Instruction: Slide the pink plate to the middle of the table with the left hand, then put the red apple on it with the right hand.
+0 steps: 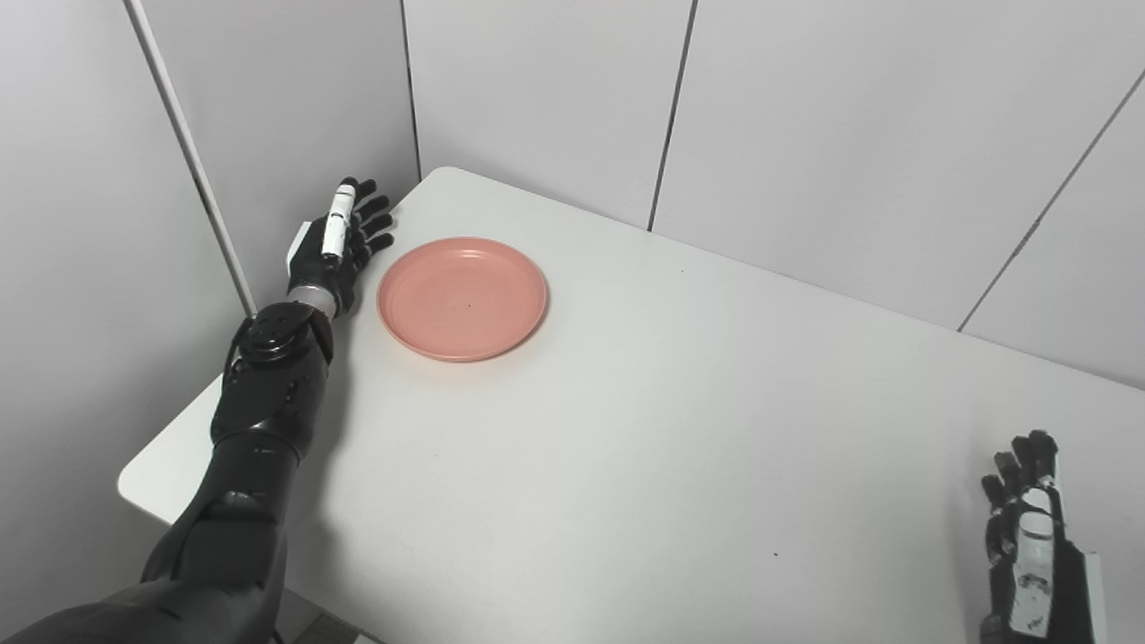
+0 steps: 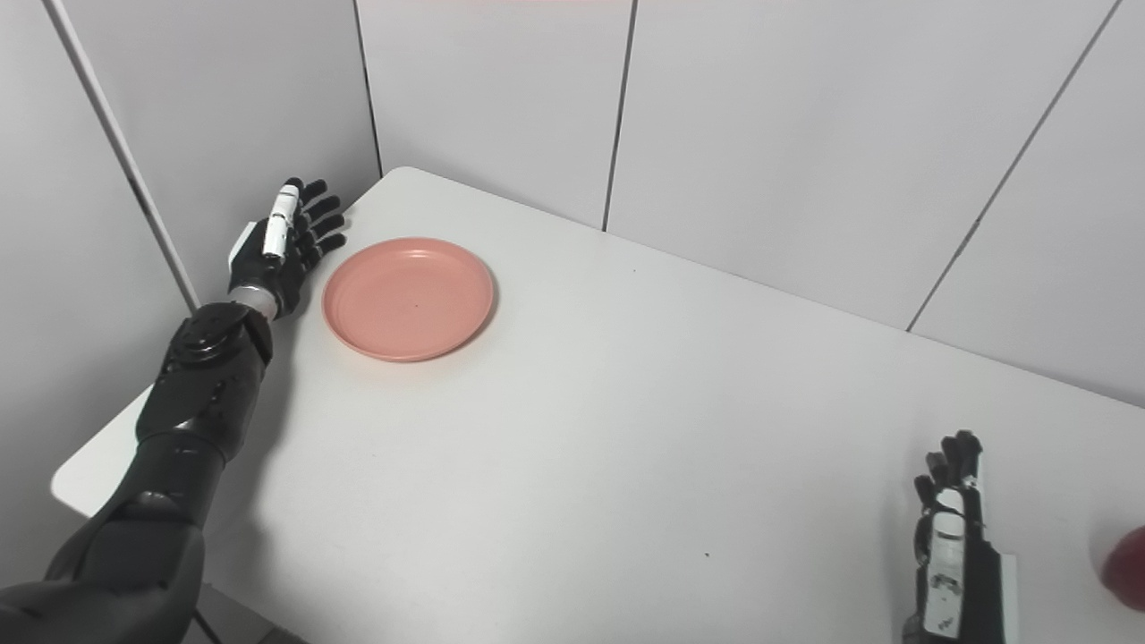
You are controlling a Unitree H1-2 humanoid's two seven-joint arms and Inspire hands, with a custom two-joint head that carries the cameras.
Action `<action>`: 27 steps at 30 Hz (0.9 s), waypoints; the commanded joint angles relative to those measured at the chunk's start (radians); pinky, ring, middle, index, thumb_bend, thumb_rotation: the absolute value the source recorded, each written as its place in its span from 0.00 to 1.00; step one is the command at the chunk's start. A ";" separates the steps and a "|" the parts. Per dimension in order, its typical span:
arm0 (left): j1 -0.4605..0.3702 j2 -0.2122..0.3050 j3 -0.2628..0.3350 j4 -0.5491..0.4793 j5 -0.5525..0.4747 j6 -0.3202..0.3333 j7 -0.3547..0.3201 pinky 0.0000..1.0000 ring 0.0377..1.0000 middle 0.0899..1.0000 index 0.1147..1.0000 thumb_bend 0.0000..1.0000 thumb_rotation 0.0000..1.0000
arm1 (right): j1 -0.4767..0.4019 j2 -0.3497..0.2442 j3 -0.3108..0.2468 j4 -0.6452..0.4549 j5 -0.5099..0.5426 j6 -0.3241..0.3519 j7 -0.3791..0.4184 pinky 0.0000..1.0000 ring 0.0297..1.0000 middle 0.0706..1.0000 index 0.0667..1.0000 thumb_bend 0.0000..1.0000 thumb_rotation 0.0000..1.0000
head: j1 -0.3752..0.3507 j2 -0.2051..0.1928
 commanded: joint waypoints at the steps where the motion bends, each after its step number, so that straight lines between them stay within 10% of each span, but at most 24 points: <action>1: -0.008 0.013 -0.004 0.013 -0.008 -0.008 -0.018 0.89 0.87 0.86 0.84 0.33 1.00 | 0.069 -0.019 -0.015 0.053 -0.003 0.010 0.006 1.00 1.00 1.00 1.00 0.14 1.00 | 0.000 0.002; 27: -0.005 -0.053 -0.038 0.054 -0.046 -0.052 -0.040 0.85 0.84 0.83 0.80 0.36 1.00 | 0.068 -0.012 -0.018 0.044 0.013 0.029 0.009 1.00 1.00 1.00 1.00 0.14 1.00 | -0.006 0.004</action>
